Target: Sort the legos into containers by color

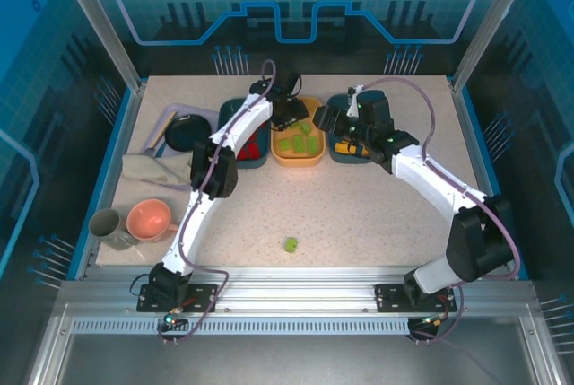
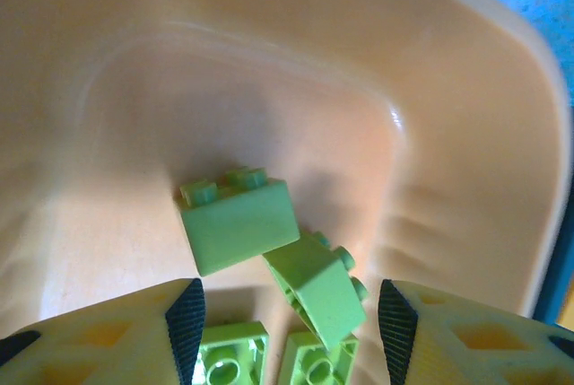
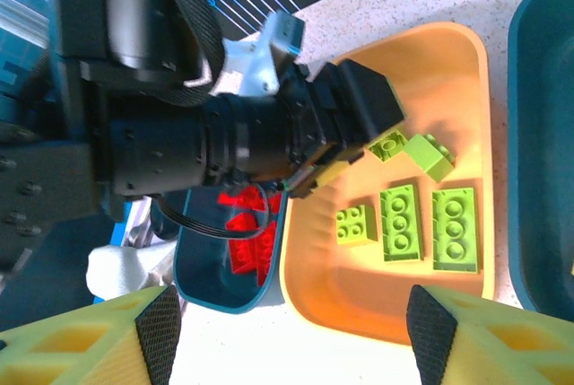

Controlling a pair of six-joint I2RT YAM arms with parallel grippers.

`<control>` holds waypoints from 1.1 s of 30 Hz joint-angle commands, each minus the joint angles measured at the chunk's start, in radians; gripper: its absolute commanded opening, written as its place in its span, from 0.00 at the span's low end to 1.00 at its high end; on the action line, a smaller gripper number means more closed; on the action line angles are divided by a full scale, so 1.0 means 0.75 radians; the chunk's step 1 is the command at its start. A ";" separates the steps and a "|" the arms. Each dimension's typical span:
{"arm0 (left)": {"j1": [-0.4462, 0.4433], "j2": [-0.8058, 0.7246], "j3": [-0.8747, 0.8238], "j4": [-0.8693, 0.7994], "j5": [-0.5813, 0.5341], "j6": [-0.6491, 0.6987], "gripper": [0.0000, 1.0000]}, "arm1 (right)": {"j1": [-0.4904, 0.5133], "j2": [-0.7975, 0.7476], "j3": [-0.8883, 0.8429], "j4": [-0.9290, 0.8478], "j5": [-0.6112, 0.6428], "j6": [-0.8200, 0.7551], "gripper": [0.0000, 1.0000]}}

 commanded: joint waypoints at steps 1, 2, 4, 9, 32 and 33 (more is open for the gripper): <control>0.005 -0.186 0.040 -0.084 0.017 -0.023 0.57 | -0.009 -0.092 0.048 -0.094 -0.030 -0.080 0.70; 0.001 -0.227 0.019 -0.093 0.012 -0.022 0.57 | -0.004 -0.115 0.049 -0.125 -0.025 -0.102 0.70; -0.016 -0.347 -0.077 -0.102 0.000 -0.009 0.57 | 0.016 -0.175 0.046 -0.199 -0.014 -0.167 0.70; -0.056 -0.741 -0.604 -0.069 -0.026 0.020 0.60 | 0.137 -0.327 0.010 -0.435 0.027 -0.361 0.69; -0.105 -2.622 -2.332 -0.226 0.350 -0.075 0.69 | 0.989 0.142 -0.003 -0.943 0.308 0.253 0.61; -0.104 -2.659 -2.336 -0.234 0.378 -0.063 0.70 | 0.993 0.176 0.028 -0.970 0.315 0.321 0.60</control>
